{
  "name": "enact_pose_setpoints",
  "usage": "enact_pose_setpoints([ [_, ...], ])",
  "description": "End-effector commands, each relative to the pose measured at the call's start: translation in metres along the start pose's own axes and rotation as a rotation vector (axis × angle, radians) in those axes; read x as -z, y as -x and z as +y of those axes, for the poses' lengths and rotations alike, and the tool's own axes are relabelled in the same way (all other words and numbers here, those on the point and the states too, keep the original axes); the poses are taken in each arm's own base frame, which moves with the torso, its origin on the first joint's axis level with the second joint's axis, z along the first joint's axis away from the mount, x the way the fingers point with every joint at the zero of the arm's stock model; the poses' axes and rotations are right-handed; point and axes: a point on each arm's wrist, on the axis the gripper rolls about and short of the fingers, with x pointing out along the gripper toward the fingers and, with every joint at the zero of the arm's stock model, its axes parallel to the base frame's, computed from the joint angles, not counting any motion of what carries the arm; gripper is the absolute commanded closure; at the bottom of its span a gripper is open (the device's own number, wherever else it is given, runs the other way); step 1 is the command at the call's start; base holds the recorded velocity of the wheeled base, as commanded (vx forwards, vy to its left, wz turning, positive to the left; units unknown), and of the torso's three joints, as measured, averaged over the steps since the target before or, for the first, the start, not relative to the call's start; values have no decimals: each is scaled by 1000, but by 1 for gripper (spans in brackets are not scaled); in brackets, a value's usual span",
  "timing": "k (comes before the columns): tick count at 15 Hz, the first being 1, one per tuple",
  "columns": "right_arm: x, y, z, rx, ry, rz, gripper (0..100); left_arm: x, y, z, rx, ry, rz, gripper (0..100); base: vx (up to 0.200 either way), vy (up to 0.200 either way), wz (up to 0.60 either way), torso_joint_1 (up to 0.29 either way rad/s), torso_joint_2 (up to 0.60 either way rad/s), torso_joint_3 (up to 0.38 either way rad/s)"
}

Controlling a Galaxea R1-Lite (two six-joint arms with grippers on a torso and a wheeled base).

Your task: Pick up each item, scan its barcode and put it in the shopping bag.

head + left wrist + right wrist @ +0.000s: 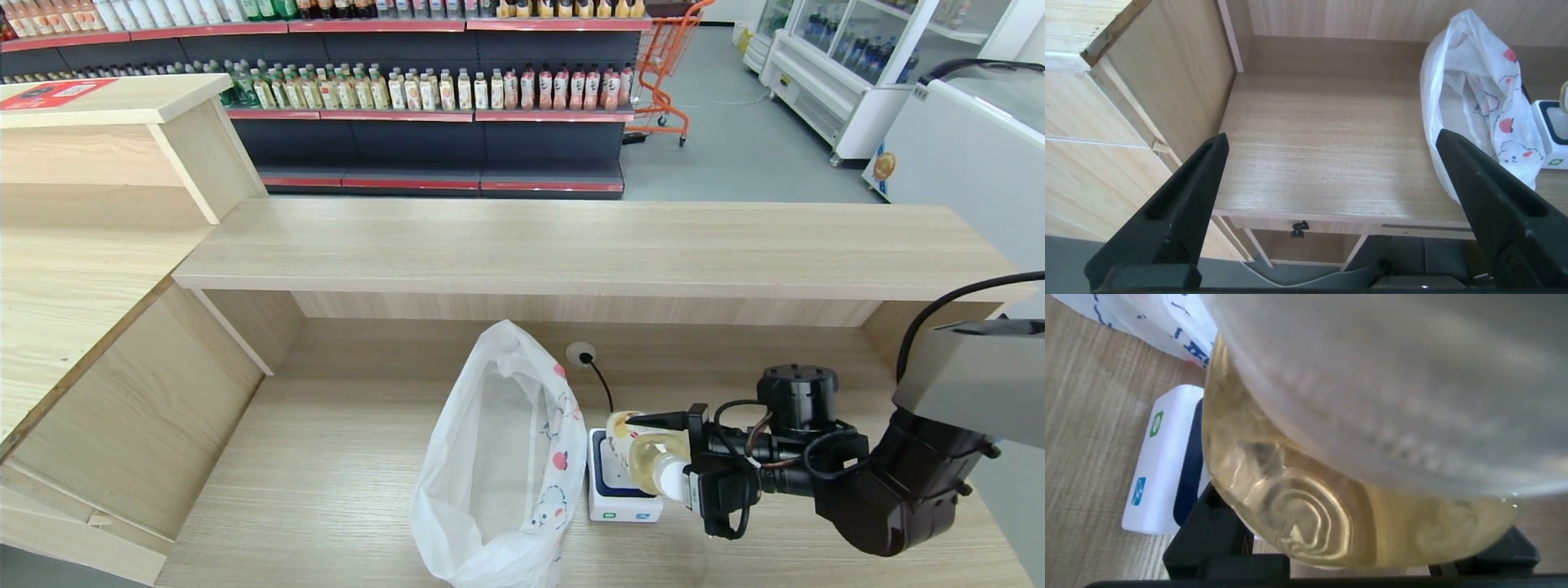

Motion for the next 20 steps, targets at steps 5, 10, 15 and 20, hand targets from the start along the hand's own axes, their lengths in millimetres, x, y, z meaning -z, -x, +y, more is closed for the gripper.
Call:
enact_pose_setpoints([
  [5,-22,36,-7,16,-12,-101,100,0,0,0,1,0,0,0,0,0,0,0,0,0],
  [10,-61,73,-4,-33,-299,-84,100,0,0,0,1,0,0,0,0,0,0,0,0,0],
  [15,-99,117,-3,-56,-794,-49,100,0,0,0,0,0,0,0,0,0,0,0,0,0],
  [20,-120,143,-12,9,-1062,-28,100,0,0,0,0,0,0,0,0,0,0,0,0,0],
])
